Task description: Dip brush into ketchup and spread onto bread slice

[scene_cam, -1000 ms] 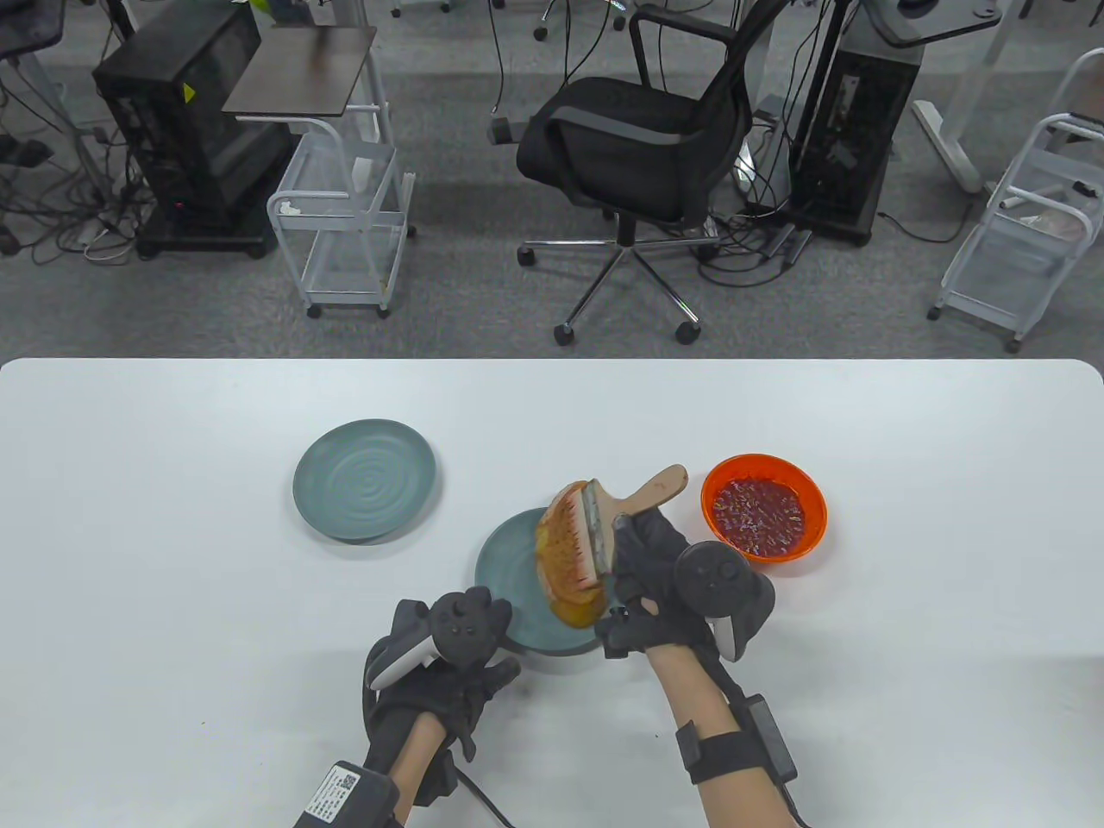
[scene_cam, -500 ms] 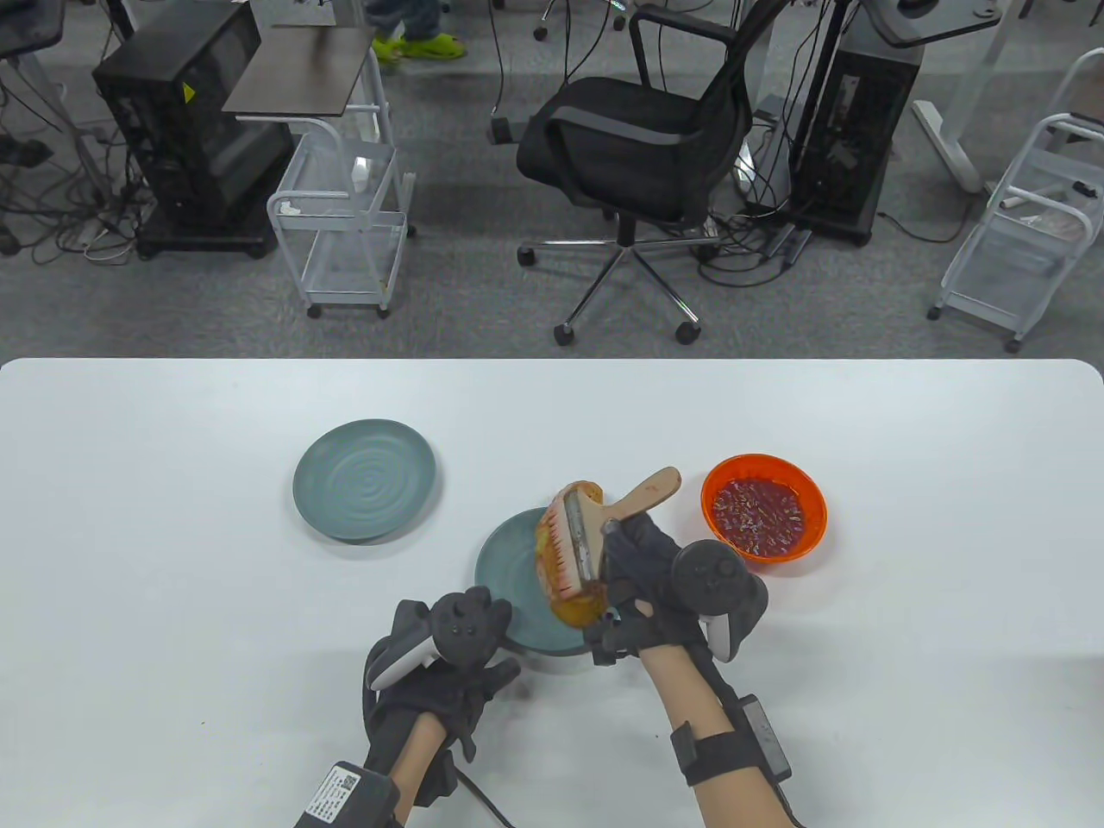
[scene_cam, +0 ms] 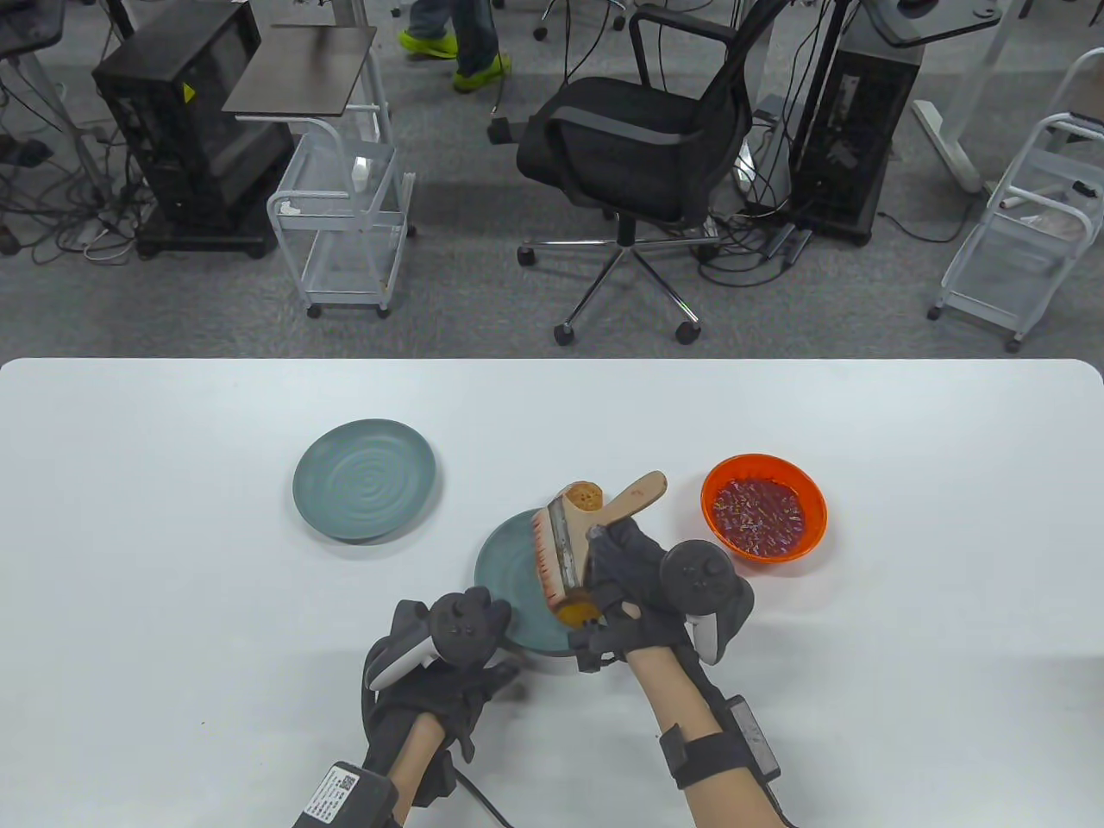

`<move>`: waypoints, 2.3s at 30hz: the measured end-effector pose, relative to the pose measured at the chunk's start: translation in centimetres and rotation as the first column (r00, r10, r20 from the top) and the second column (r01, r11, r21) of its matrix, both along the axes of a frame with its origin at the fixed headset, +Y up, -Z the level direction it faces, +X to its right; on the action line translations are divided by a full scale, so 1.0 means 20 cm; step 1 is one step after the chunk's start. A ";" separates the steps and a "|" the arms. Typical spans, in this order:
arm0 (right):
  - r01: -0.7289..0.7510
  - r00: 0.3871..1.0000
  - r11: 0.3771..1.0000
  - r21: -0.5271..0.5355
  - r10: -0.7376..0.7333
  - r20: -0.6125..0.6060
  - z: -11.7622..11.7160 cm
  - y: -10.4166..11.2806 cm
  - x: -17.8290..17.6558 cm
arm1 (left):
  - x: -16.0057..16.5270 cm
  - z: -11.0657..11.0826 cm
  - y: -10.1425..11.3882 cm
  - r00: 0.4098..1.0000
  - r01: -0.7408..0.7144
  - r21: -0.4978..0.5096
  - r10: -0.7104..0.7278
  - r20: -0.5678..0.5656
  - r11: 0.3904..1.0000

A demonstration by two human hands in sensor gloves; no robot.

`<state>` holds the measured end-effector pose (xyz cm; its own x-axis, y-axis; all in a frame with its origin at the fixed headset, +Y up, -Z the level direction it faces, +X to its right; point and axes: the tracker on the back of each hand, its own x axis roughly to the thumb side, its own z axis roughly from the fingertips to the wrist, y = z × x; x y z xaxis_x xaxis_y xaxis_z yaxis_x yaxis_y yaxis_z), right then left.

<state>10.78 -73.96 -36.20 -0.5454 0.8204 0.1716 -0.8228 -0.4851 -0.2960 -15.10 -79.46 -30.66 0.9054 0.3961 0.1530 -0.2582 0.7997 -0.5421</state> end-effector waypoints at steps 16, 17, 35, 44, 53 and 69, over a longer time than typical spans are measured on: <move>0.105 0.994 0.994 -0.028 -0.104 0.017 0.01 -0.03 -0.03 | 0.00 0.00 0.00 1.000 -0.001 -0.002 0.001 -0.001 1.000; 0.082 0.996 0.996 -0.015 -0.082 0.033 0.01 -0.02 0.00 | 0.00 0.00 0.00 1.000 0.000 -0.002 0.000 -0.001 1.000; 0.059 0.997 0.998 0.012 -0.059 0.046 0.00 -0.01 0.04 | -0.01 0.00 0.00 1.000 -0.005 -0.007 0.005 0.000 1.000; 0.168 0.982 0.985 0.026 -0.169 0.086 0.00 -0.01 0.12 | 0.00 0.00 0.00 1.000 -0.006 -0.013 0.006 -0.005 1.000; -0.033 0.991 0.997 0.065 0.024 0.128 0.00 0.03 0.11 | -0.02 0.00 -0.01 1.000 -0.019 -0.016 0.019 -0.002 1.000; -0.023 0.994 0.998 0.053 0.017 0.110 0.00 0.02 0.11 | -0.01 0.00 0.00 1.000 -0.005 -0.014 0.005 0.004 1.000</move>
<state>12.94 -73.62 -36.15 -0.5798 0.8000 0.1543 -0.7743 -0.4821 -0.4100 -15.26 -79.56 -30.70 0.9029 0.4025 0.1507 -0.2601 0.7908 -0.5540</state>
